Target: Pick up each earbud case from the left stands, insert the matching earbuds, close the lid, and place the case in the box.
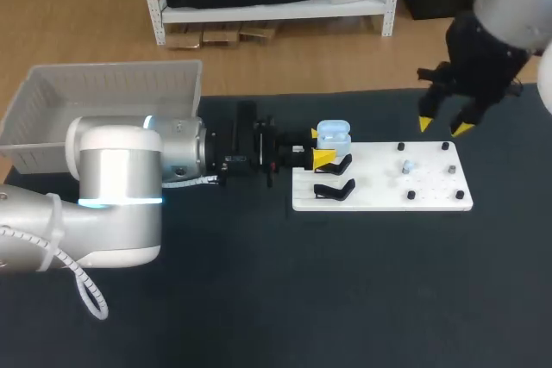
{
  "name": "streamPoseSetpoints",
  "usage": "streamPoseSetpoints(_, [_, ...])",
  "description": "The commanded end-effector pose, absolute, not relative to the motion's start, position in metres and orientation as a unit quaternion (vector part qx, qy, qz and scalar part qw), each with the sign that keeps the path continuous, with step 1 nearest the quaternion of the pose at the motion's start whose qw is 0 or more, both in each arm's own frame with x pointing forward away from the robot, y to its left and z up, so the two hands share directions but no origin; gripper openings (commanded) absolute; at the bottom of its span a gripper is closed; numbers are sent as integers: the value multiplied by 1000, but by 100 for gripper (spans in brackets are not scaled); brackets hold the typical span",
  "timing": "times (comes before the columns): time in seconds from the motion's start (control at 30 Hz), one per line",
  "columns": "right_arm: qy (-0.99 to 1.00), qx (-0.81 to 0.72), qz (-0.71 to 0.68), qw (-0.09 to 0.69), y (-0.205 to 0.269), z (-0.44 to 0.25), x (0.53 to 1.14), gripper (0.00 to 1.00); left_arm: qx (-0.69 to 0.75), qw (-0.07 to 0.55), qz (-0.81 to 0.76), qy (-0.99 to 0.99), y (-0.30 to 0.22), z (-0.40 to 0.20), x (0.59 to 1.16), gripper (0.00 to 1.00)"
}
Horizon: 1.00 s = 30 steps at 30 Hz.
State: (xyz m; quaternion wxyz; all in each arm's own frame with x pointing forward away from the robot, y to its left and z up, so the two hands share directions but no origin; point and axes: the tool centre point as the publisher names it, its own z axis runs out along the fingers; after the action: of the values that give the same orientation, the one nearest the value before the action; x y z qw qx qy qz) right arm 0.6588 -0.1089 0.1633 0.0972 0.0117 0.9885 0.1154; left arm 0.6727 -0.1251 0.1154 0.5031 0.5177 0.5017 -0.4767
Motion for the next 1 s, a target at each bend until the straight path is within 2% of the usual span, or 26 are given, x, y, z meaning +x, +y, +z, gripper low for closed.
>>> streamPoseSetpoints(0.03, [986,-7,130,103,-110,148,666,49,517,505,-477,501,-125,115,673,0])
streamPoseSetpoints(0.27, [986,-37,114,112,-102,123,675,49,517,505,-477,501,-125,115,673,0])
streamPoseSetpoints(0.37, [987,-39,95,121,-98,114,675,64,517,505,-477,501,-125,115,673,0])
streamPoseSetpoints(0.5, [989,-15,80,121,-94,102,682,69,517,505,-477,501,-125,115,673,0])
streamPoseSetpoints(0.57, [991,6,77,113,-91,98,684,63,517,505,-477,501,-125,115,673,0])
streamPoseSetpoints(0.63, [991,25,74,109,-90,93,687,48,517,505,-477,501,-125,115,673,0])
streamPoseSetpoints(0.67, [992,32,73,103,-90,90,688,47,517,505,-477,501,-125,115,673,0])
streamPoseSetpoints(1.0, [993,64,69,69,-88,67,697,47,517,505,-477,501,-125,115,673,0])
